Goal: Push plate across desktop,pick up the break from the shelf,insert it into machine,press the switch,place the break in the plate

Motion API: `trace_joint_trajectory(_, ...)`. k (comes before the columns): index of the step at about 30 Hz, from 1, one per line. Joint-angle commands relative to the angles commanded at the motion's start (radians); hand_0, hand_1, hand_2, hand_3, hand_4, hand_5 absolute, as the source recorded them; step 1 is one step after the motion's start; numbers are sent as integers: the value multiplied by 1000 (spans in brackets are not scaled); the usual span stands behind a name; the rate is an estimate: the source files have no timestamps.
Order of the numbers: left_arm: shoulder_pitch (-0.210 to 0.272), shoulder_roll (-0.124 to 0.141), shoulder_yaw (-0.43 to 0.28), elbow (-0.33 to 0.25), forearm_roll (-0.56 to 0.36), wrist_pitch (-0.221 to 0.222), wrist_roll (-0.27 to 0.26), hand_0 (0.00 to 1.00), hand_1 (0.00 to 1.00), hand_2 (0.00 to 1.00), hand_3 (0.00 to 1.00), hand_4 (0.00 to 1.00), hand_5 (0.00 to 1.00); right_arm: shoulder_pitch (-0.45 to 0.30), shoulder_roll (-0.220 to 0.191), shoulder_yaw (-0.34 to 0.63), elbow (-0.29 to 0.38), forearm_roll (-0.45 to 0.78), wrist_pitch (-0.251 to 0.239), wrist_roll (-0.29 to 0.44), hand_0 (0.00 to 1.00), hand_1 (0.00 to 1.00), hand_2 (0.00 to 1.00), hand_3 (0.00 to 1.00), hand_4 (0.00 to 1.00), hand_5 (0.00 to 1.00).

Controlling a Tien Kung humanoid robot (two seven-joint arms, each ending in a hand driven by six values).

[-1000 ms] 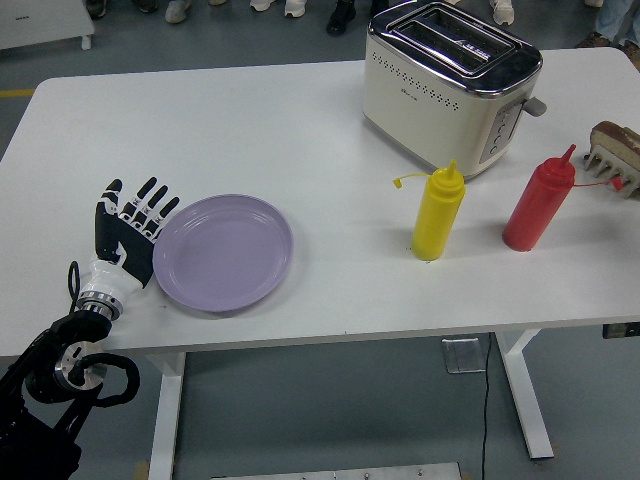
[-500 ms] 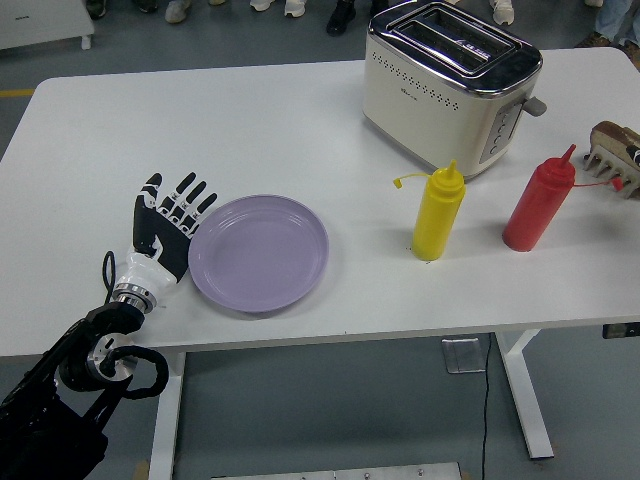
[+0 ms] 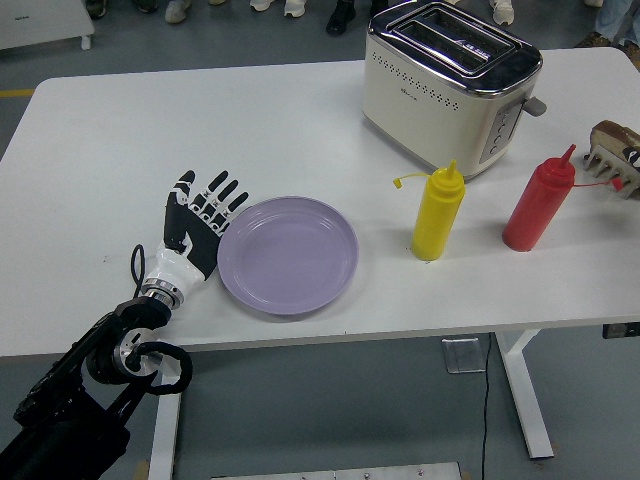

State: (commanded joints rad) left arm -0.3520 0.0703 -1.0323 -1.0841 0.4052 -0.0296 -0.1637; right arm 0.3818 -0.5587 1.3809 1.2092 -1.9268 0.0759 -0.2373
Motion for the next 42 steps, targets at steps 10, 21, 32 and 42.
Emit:
trace_joint_trajectory(10,-6,-6,31,-12,-7,-5,-1,834,873,926,873,652,998,46,11,-49,-56,-47,-39,10,612,635,622,696,674,239)
trace_joint_trajectory(21,-18,-17,41,-15,-8,-4,-2,835,873,926,873,652,998,63,17,-92,-74,-83,-81,43,354,435,471,494,404,28)
trace_joint_trajectory(32,2,-4,-19,-53,21,6,-1,834,873,926,873,652,998,66,13,-90,-53,-96,-178,74,381,391,432,470,266,2)
trace_joint_trajectory(42,106,35,-209,-163,79,20,3,826,872,924,869,652,998,65,-12,-47,42,-73,-254,78,365,368,411,462,240,2)
